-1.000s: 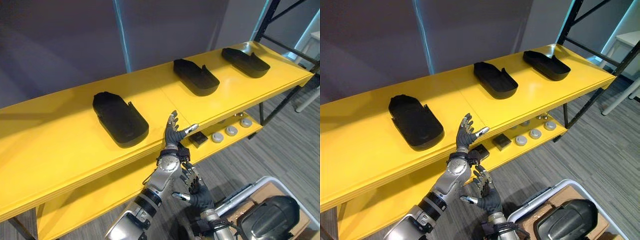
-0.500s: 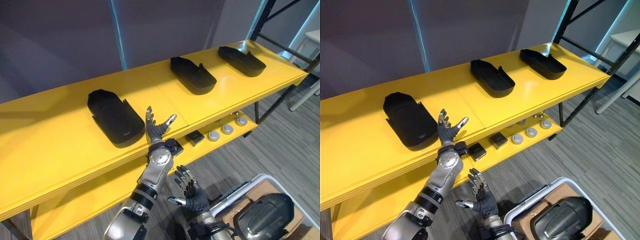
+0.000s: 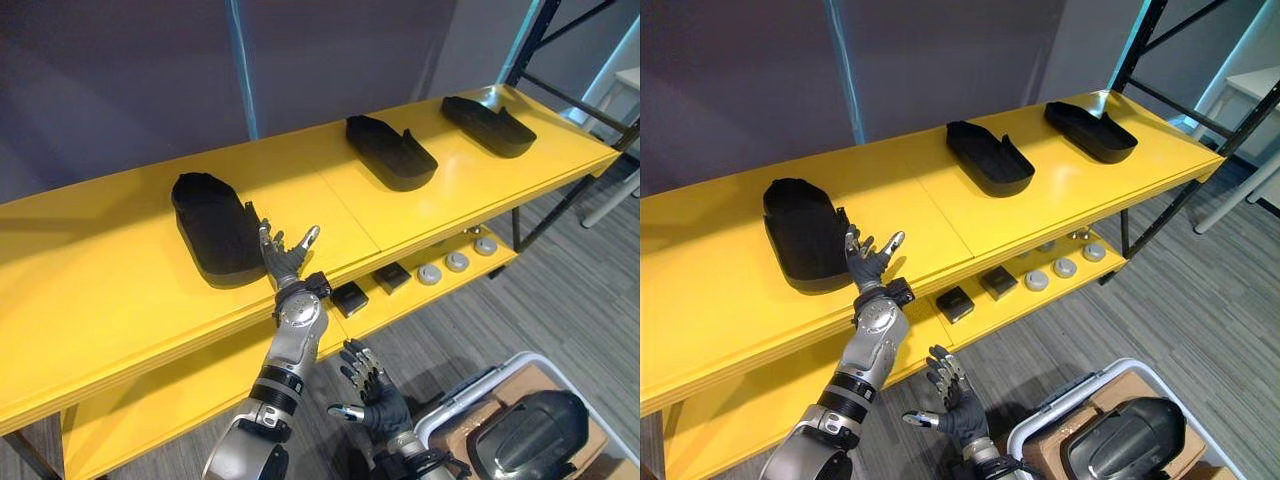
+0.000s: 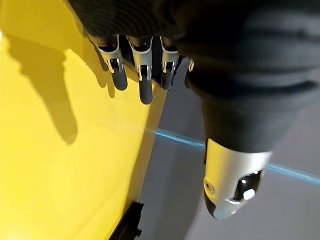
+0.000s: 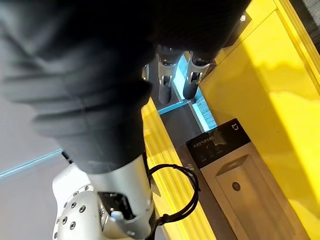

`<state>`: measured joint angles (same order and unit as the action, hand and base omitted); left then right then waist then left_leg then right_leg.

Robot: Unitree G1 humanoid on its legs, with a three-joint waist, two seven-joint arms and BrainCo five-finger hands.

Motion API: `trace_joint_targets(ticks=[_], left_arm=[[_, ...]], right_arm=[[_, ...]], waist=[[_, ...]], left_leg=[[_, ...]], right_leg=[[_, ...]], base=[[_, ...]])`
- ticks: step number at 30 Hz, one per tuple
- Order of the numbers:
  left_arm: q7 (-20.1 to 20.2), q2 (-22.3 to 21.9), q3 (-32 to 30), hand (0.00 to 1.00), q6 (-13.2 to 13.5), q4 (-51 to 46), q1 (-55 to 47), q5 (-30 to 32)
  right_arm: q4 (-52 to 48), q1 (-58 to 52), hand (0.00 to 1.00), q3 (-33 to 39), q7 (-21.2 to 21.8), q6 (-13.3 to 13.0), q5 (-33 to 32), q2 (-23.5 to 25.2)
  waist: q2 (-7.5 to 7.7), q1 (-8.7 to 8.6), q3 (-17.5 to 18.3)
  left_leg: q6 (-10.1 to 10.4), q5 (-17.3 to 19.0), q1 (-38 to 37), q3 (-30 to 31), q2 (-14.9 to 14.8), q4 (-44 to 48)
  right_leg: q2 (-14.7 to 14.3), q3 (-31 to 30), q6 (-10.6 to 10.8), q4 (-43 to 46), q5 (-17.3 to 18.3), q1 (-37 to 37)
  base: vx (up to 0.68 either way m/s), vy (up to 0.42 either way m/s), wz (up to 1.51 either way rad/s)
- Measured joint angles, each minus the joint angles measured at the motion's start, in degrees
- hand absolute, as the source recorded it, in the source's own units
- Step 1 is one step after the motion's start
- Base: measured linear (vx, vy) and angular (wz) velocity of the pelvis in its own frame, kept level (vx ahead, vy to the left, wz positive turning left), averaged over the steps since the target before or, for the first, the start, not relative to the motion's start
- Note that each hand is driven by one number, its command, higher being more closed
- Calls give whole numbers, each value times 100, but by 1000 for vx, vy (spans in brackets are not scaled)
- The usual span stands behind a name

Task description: Walk over and take plastic housings, then place them on the shelf

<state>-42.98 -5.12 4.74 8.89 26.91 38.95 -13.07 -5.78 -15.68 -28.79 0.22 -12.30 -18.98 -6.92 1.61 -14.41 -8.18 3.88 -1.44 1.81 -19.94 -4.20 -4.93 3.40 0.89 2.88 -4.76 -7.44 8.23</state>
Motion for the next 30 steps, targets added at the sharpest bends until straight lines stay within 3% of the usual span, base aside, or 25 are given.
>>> trace_joint_targets(ticks=[12, 17, 21, 22, 30], left_arm=[[345, 165, -57, 0, 46, -238, -167, -34], [935, 243, 815, 0, 246, -2111, -781, -209], [1863, 393, 1622, 0, 634, -3868, -1763, -249], [2101, 400, 1740, 100, 718, -4159, -2113, -250], [2710, 625, 1435, 100, 643, -4392, -4145, -248]], right_arm=[[81, -91, 0, 71, 103, 0, 19, -9], [138, -84, 0, 208, 111, 1, 29, 81], [266, -229, 0, 496, 182, 1, 29, 178], [277, -261, 0, 538, 224, 1, 28, 197], [544, -253, 0, 664, 338, 1, 35, 237]], waist=[[-2, 75, 9], [-19, 150, 26], [-127, 280, 163], [-171, 336, 197], [-331, 628, 315]], left_leg=[[8, -20, 8, 134, -4, 0], [-1, -32, 19, 220, -2, 1], [-1, -32, 7, 311, -2, 0], [-1, -32, 8, 360, 3, 0], [-15, -66, 13, 537, 52, -7]], right_leg=[[4, 112, 0, 0, 0, -48], [3, 185, 1, 2, 2, -77], [11, 320, 7, 2, 7, -135], [18, 363, 21, 2, 20, -158], [82, 543, 45, 8, 68, -236]], base=[[-13, 1, 5], [-1, 3, 7], [1, 9, 13], [-12, 13, 16], [-48, 5, 13]])
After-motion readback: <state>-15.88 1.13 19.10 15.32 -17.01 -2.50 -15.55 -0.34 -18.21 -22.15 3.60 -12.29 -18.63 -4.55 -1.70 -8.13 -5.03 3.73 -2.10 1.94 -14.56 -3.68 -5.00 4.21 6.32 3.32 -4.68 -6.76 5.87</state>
